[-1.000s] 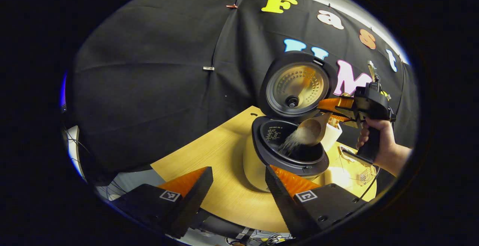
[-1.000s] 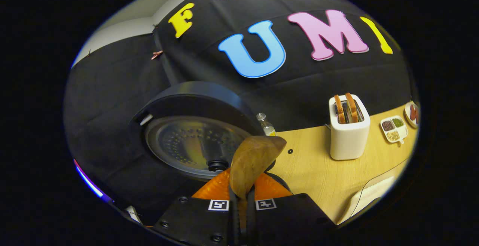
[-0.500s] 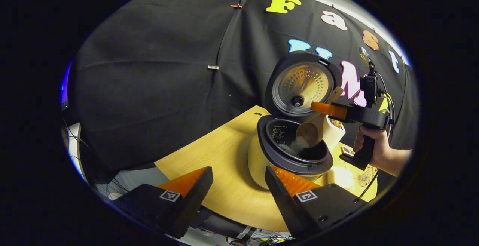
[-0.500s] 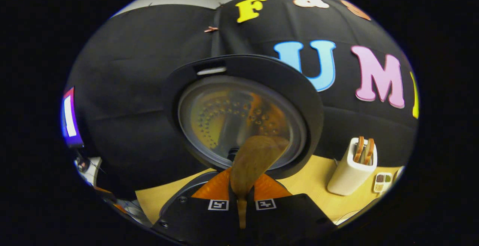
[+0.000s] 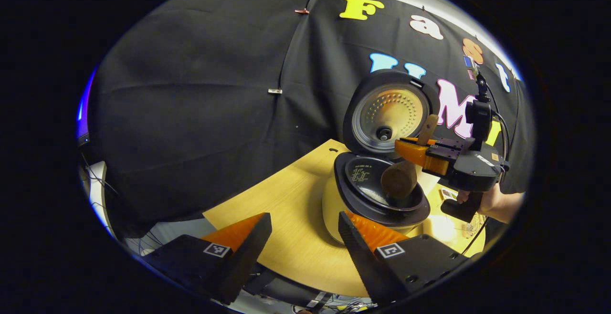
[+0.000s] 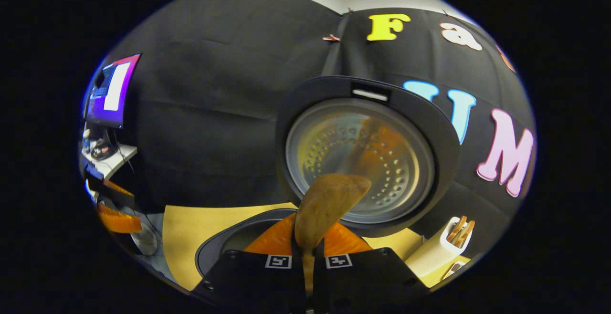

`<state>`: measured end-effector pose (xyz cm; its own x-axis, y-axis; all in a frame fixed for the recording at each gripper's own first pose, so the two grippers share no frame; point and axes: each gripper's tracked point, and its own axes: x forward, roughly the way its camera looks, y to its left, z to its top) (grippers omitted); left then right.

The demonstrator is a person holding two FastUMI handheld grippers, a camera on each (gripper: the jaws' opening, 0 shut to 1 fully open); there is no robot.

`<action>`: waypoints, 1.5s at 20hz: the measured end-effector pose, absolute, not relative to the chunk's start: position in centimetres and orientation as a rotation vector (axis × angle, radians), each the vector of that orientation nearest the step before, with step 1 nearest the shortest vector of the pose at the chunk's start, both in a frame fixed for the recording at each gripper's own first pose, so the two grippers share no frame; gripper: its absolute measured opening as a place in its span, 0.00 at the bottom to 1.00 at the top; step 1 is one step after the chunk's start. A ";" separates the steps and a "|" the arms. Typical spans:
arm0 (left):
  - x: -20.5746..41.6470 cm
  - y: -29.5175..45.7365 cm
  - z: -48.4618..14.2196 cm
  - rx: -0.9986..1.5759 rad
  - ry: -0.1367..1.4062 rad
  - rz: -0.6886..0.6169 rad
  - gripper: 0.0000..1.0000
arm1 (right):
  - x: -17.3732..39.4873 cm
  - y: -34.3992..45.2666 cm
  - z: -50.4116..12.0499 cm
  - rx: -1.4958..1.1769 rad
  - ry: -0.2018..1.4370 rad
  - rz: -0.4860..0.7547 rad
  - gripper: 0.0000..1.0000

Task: Close the left gripper, press the button to open the rice cooker; take a wooden spoon from the chopstick holder with the right hand, scoop a spoonful of rice and pour it into the rice cooker, then put the wooden spoon back into the chopstick holder.

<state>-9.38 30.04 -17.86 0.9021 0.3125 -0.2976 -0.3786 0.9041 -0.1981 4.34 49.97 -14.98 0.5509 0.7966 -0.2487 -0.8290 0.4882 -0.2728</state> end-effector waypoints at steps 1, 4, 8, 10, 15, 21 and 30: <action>-9.4 30.1 -17.9 -0.243 0.264 0.361 0.95 | 4.2 50.0 -15.1 -0.379 0.100 0.988 0.11; -9.5 29.6 -17.3 -0.228 0.256 0.352 0.95 | 4.8 49.4 -14.5 -0.283 0.152 0.939 0.11; -9.5 28.3 -16.6 -0.207 0.244 0.326 0.95 | 6.8 46.3 -11.6 -0.136 0.183 0.852 0.11; -9.2 27.3 -16.2 -0.200 0.240 0.307 0.95 | 7.3 44.5 -10.5 -0.073 0.192 0.809 0.11; -8.3 24.6 -14.6 -0.175 0.212 0.253 0.95 | 8.6 38.1 -7.5 0.011 0.179 0.693 0.11; -6.9 20.0 -12.5 -0.141 0.177 0.167 0.95 | 10.3 27.0 -4.8 0.063 0.150 0.510 0.11; -4.2 13.9 -11.0 -0.076 0.176 0.112 0.95 | 12.6 7.9 -3.2 0.160 0.129 0.184 0.11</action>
<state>-4.22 13.94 -10.95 0.9784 0.1046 -0.1783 -0.1178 0.9909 -0.0652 12.57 7.95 -3.19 0.9749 0.1918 -0.1133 -0.1712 0.9705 0.1695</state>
